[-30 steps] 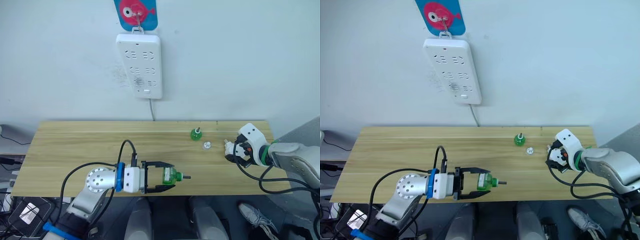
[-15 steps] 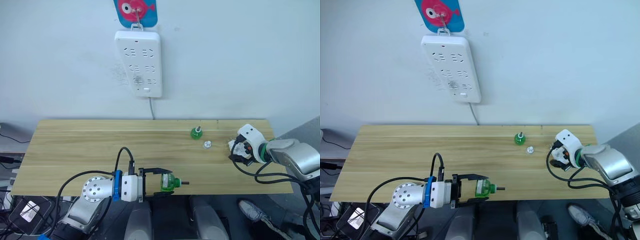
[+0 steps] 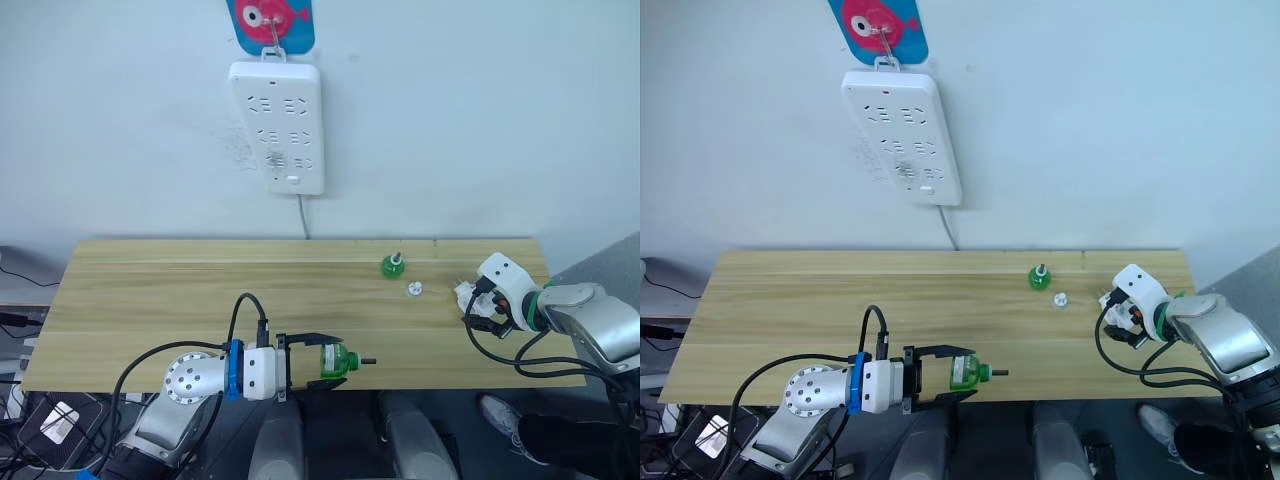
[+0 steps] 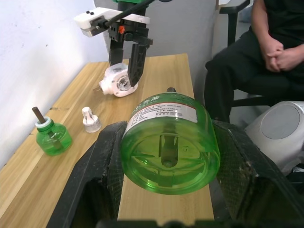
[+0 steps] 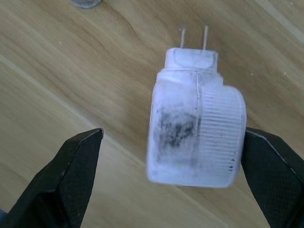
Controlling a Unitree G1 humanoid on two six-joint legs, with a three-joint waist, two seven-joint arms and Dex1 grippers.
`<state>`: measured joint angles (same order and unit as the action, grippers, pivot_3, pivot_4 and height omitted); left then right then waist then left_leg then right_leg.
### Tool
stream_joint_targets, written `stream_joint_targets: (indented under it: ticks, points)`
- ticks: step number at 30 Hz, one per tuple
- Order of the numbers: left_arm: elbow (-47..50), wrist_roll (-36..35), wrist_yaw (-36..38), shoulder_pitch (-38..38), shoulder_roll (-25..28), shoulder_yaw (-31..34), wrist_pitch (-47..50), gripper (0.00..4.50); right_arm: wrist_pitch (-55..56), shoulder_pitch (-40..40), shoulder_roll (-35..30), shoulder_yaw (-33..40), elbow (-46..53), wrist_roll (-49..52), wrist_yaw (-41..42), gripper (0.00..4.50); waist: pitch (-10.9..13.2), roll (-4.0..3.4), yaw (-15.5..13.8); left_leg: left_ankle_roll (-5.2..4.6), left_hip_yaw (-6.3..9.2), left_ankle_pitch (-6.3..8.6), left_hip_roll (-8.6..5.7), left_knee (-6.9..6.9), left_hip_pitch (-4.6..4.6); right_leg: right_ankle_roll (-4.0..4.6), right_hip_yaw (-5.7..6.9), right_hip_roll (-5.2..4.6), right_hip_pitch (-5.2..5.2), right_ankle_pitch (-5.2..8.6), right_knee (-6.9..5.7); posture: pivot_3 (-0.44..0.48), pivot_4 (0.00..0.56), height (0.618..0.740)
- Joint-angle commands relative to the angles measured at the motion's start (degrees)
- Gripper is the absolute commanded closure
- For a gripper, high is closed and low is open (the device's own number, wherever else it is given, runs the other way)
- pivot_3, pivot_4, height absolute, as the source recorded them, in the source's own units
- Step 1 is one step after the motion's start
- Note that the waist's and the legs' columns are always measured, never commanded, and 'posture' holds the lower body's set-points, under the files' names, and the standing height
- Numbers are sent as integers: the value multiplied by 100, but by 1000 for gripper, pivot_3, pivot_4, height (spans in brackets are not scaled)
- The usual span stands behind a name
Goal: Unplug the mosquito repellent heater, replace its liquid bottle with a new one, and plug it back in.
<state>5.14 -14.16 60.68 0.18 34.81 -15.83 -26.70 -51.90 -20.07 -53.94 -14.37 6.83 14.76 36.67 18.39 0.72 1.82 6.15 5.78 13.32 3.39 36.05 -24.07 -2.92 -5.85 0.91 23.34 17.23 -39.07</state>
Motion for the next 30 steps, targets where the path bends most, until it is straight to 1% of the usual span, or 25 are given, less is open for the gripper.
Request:
stream_joint_targets:
  ticks: [1,3,7,8,13,16,20,21,23,25,28,30]
  points:
    - [180,-6,-9,22,-27,30,-32,2147,366,66,29,123,-82,-271,13,172,0,0,1,0,-1,0,0,0,0,0,-1,0,0,0,0,-3,342,740]
    - [177,-7,-13,3,-33,36,-29,2147,385,91,123,206,-136,-279,37,612,0,0,1,0,-2,0,0,1,0,0,-2,0,0,0,0,1,337,740]
    - [159,-10,-18,-1,-23,57,-20,2147,405,239,227,324,-70,-319,46,2096,0,0,0,0,-1,0,0,0,0,0,-1,0,0,0,0,0,337,740]
    - [158,-10,-22,-1,-22,62,-19,2147,433,285,252,356,-40,-348,20,2290,0,0,0,0,-1,0,0,0,-1,0,-1,0,0,0,0,0,337,740]
    - [173,-6,-94,36,-31,119,20,2147,1124,594,239,456,148,-846,-308,2288,0,0,0,0,0,0,0,0,0,0,0,0,-1,0,-1,3,339,740]
    - [189,5,-166,70,-26,169,52,2147,2555,834,14,186,-118,-1941,-953,2288,0,0,3,0,-2,0,-1,1,0,-1,-2,-1,-1,0,0,1,341,740]
    - [226,42,-239,85,-47,134,121,2147,4047,871,-11,-413,-1000,-3428,-1961,2288,1,1,7,1,-8,0,-1,0,6,-2,-5,-1,-1,1,0,1,346,740]
    - [237,47,-243,85,-49,125,128,2147,4279,832,15,-477,-1177,-3651,-2096,2288,1,1,7,1,-7,-1,0,0,7,-2,-5,0,-2,1,0,1,347,740]
    - [242,57,-250,84,-49,111,136,2147,4607,740,77,-549,-1426,-3999,-2293,2288,1,1,7,2,-9,-1,0,-1,8,-2,-7,0,-1,1,-1,-3,348,740]
    - [235,72,-264,82,-56,88,142,2147,4740,698,159,-589,-1564,-4210,-2293,2288,1,1,9,2,-14,-1,0,0,8,-1,-11,-1,-1,0,0,-4,348,740]
    - [217,82,-275,65,-65,72,148,2147,4909,741,291,-458,-1589,-4289,-2252,2288,1,2,10,2,-15,-1,0,0,12,-1,-14,0,-4,0,-2,-6,348,740]
    - [205,89,-274,61,-69,70,147,2147,4880,824,350,-322,-1446,-4281,-2162,1547,1,1,8,2,-14,-1,1,0,14,-1,-13,0,-5,0,-3,-6,348,740]
